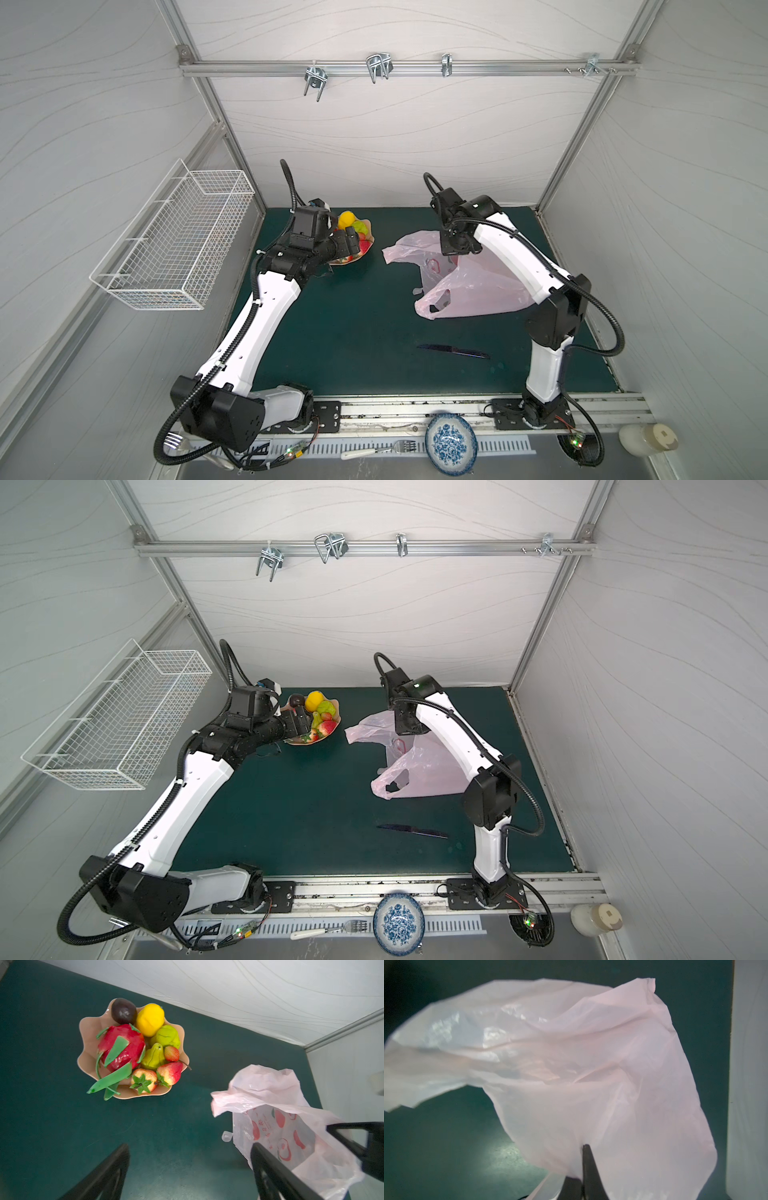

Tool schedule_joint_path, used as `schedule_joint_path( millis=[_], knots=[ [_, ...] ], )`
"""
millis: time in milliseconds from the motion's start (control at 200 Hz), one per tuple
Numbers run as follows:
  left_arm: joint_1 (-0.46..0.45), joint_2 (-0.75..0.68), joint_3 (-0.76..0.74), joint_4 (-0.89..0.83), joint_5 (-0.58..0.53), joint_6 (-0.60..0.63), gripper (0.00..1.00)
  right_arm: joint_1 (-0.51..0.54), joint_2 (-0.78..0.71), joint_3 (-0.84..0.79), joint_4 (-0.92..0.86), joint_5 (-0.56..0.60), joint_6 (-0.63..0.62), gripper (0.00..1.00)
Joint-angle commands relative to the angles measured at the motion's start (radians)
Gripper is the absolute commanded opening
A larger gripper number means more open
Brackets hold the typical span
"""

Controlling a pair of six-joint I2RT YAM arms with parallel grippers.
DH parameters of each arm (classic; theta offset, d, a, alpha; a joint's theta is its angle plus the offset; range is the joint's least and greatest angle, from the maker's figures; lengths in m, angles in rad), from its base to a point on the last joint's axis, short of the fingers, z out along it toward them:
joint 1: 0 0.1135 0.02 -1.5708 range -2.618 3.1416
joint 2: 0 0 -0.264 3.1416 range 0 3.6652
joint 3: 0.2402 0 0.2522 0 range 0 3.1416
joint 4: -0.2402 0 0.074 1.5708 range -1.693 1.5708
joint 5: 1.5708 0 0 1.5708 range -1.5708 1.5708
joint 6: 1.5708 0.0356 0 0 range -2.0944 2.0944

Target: Place the fruits into the plastic bag

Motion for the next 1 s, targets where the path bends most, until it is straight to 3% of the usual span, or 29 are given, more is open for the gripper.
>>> schedule_joint_path(
  millis=[0,145,290,370,670,810,995],
  knots=[
    [-0.002,0.008,0.009,-0.004,0.054,-0.042,0.91,-0.069,-0.067,-0.007,0.108,-0.157,0.097,0.00],
    [-0.033,-0.001,-0.036,-0.032,0.054,-0.051,0.89,-0.144,-0.109,-0.068,0.209,-0.268,0.187,0.00],
    [-0.048,-0.021,-0.097,-0.002,0.087,-0.104,0.90,-0.166,-0.154,-0.163,0.303,-0.315,0.269,0.00],
    [-0.046,-0.002,-0.087,-0.052,0.050,-0.130,0.90,-0.173,-0.191,-0.234,0.374,-0.340,0.336,0.00],
    [0.077,0.045,-0.075,-0.155,-0.017,-0.215,0.91,-0.195,-0.222,-0.280,0.469,-0.350,0.418,0.00],
    [0.139,0.070,-0.090,-0.169,0.019,-0.262,0.91,-0.204,-0.209,-0.263,0.472,-0.373,0.410,0.00],
    [0.212,0.087,-0.176,-0.051,0.111,-0.331,0.86,-0.213,-0.209,-0.278,0.490,-0.409,0.405,0.00]
  ],
)
